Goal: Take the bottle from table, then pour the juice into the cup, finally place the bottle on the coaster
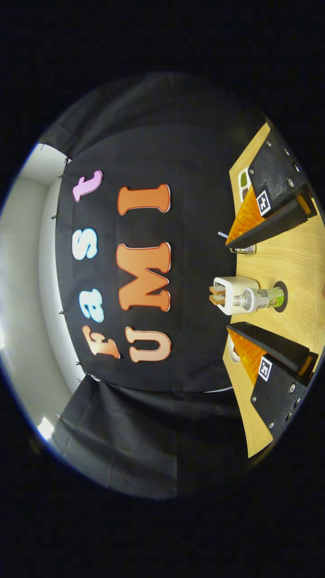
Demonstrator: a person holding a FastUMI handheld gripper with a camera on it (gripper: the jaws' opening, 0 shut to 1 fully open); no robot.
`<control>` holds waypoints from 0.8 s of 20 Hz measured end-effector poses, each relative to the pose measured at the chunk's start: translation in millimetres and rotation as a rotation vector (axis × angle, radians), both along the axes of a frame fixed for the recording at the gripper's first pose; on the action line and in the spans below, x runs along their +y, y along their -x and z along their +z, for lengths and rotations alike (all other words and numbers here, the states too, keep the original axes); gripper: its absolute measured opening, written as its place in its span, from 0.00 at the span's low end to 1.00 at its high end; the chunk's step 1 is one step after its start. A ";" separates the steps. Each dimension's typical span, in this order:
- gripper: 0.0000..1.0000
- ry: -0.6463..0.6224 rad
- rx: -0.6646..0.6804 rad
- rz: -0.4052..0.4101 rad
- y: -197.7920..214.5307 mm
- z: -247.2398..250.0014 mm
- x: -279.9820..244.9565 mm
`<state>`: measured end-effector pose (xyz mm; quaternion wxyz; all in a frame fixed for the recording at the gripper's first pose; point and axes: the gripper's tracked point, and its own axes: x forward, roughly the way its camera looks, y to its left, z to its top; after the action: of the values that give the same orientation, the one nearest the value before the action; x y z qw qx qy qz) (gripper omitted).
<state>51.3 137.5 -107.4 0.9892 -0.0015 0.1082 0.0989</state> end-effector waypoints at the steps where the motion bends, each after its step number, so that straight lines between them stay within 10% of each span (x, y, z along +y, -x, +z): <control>1: 0.97 0.013 -0.025 -0.013 6.8 11.7 -6.6; 16: 0.97 0.003 -0.146 -0.174 82.1 77.3 -80.0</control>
<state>-30.8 57.5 -30.0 0.9993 -0.0006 0.0354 0.0119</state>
